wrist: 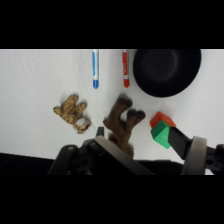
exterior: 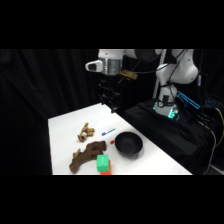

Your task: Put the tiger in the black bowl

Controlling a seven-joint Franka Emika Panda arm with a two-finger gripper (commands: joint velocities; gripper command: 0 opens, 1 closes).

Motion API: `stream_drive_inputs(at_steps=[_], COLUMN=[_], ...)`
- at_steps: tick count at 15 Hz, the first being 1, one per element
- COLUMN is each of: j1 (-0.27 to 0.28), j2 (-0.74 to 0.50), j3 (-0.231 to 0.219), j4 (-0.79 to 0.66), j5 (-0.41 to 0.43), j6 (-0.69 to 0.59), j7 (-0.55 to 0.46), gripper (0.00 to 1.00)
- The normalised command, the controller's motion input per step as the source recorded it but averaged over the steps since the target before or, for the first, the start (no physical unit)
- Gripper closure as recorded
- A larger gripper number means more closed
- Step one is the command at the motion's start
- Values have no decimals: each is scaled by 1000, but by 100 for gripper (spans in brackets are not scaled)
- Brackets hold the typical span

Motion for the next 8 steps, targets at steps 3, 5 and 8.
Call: stream_drive_inputs(at_steps=[3, 5, 8], j1=[0, -36, -93], j2=[44, 142, 307], j3=[9, -39, -99], j4=[45, 171, 374], j5=[10, 8, 104], j6=[20, 36, 14], j7=[-93, -239, -396], gripper=[0, 0, 0])
